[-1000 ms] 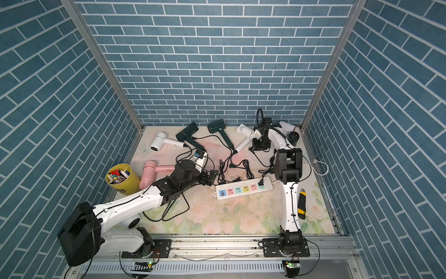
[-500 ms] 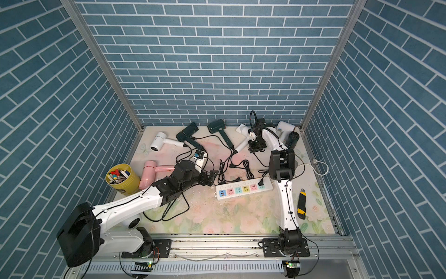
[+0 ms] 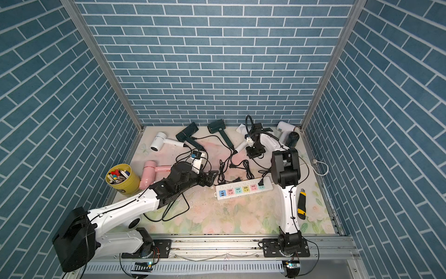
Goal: Charge the blow dryers
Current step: Pick up the plug from the center of the board.
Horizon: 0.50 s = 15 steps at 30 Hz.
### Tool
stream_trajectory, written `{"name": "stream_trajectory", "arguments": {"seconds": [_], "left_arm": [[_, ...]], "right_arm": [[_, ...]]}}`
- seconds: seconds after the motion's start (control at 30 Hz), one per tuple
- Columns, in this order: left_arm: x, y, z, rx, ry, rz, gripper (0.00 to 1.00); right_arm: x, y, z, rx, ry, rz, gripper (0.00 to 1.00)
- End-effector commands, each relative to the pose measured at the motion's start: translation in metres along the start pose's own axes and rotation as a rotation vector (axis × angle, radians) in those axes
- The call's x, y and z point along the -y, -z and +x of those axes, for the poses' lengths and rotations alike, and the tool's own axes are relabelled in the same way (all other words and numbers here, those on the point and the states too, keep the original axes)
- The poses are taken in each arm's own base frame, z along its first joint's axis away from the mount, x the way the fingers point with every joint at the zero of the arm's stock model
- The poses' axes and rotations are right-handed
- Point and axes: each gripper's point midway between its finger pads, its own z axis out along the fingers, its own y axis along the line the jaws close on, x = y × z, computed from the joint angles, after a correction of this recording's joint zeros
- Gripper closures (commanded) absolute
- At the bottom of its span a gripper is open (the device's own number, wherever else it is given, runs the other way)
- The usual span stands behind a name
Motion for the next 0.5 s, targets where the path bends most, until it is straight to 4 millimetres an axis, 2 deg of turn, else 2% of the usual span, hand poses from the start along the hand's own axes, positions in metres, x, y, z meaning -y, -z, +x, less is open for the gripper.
{"name": "stream_trajectory", "arguments": {"seconds": [0.0, 0.27, 0.47], "left_arm": [[0.004, -0.003, -0.001, -0.001, 0.031, 0.031, 0.01], [0.006, -0.016, 0.005, -0.051, 0.104, 0.084, 0.01], [0.000, -0.029, -0.001, -0.119, 0.289, 0.167, 0.04]], "right_arm": [[-0.024, 0.050, -0.032, 0.195, 0.136, 0.023, 1.00], [-0.081, 0.071, -0.024, 0.298, 0.263, -0.089, 1.00], [-0.112, 0.074, -0.013, 0.351, 0.297, -0.171, 1.00]]}}
